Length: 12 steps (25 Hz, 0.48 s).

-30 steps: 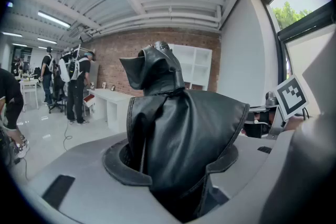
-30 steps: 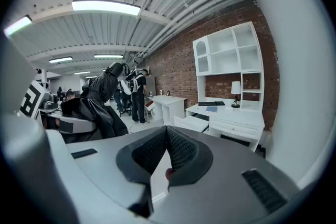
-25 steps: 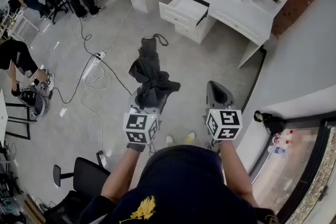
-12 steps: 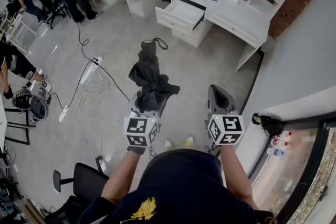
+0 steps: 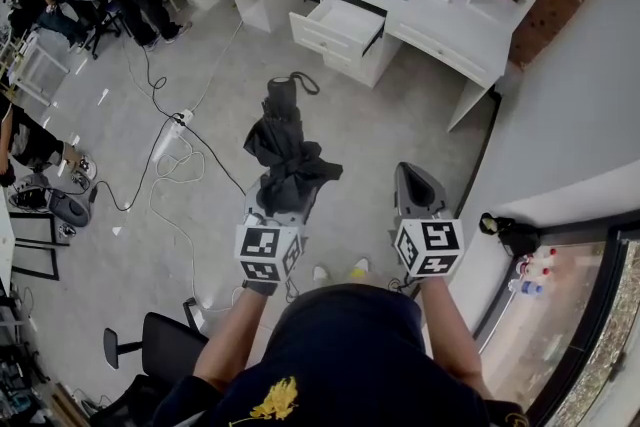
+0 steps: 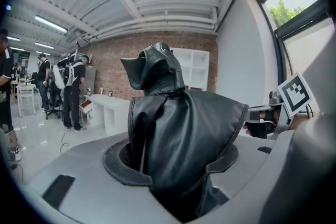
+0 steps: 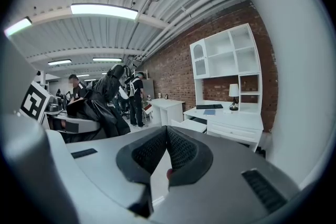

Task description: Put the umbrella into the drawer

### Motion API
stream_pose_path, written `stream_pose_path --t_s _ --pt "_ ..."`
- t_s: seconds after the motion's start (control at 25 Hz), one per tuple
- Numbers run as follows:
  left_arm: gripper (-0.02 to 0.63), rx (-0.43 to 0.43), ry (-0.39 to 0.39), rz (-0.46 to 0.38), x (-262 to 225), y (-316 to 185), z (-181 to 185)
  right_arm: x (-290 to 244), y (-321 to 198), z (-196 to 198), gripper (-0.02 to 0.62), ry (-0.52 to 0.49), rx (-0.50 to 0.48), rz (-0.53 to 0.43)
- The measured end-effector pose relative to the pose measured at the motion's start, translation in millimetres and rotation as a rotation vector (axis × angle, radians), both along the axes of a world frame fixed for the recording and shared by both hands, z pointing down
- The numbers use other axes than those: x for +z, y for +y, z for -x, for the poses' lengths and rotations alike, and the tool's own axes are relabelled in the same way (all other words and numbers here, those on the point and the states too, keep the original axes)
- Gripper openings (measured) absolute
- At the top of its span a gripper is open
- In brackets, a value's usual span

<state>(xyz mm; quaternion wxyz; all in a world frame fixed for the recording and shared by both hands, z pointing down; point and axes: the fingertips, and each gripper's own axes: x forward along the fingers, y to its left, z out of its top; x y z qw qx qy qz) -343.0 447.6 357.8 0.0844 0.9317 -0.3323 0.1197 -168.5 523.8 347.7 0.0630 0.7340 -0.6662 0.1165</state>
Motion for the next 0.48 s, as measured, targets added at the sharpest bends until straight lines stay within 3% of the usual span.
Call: stream_pose_path --t_s 0.2,0.48 --pt "0.268 -0.008 0.017 -0.028 -2.2 5.9 6.7 6.4 5.5 4.8 -0.002 -0.006 -0.002 0.013" --pt "0.268 -0.007 0.035 -0.031 0.7 16.0 54.5 9.6 16.8 51.4 -0.002 0.001 -0.007 0.029"
